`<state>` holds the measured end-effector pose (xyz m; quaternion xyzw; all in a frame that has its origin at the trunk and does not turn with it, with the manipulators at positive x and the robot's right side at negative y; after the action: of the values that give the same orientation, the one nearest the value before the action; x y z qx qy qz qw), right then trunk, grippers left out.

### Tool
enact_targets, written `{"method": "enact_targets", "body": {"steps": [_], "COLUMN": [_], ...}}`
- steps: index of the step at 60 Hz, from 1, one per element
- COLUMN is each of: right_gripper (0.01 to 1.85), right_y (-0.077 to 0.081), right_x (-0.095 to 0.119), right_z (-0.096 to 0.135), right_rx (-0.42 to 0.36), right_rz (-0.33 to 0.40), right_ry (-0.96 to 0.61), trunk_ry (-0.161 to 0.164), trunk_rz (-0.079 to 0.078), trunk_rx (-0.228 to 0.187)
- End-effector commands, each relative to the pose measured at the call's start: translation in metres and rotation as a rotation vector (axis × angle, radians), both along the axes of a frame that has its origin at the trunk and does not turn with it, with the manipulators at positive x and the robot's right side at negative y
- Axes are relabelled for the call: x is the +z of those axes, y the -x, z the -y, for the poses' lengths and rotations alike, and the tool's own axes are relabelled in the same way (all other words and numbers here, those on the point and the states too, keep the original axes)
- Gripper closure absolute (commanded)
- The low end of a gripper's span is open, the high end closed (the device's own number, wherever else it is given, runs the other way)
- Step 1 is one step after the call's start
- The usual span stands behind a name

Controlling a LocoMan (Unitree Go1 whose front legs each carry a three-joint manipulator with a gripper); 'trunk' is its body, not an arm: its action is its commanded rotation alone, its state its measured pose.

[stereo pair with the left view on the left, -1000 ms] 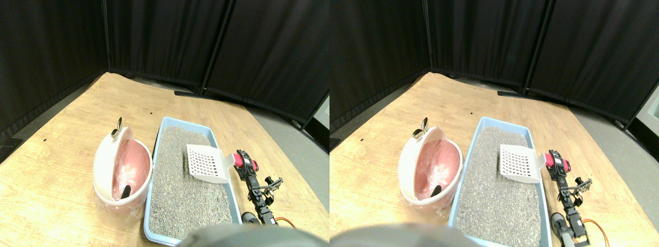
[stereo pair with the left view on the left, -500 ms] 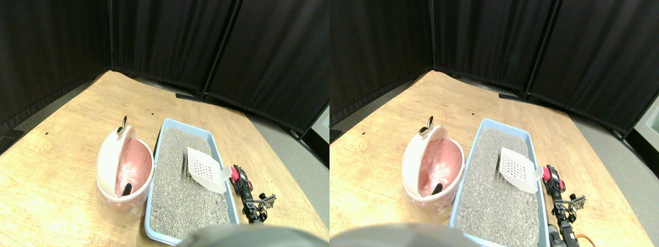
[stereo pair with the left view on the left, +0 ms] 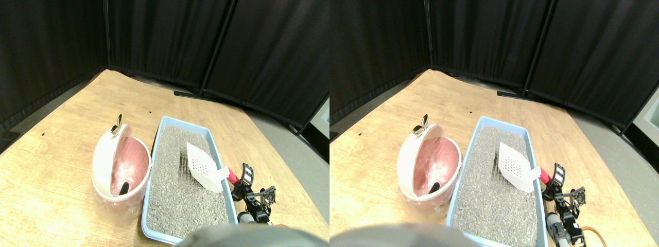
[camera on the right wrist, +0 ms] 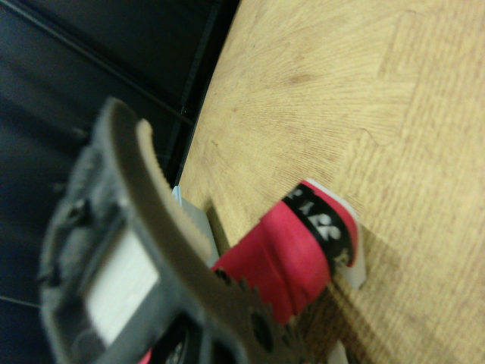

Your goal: Scoop (unimanual)

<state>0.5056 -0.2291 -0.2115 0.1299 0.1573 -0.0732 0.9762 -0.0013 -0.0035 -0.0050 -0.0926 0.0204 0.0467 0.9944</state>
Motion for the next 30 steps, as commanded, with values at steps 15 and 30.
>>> {"method": "enact_targets", "body": {"steps": [15,30], "right_gripper": [0.22,0.38], "right_y": [0.009,0.03], "right_x": [0.031,0.058], "right_z": [0.003,0.012], "right_rx": [0.069,0.134], "right_rz": [0.074,0.103], "right_ry": [-0.016,0.018], "trunk_ry": [0.007,-0.002], "trunk_rz": [0.003,0.005], "trunk_rx": [-0.002,-0.014]}}
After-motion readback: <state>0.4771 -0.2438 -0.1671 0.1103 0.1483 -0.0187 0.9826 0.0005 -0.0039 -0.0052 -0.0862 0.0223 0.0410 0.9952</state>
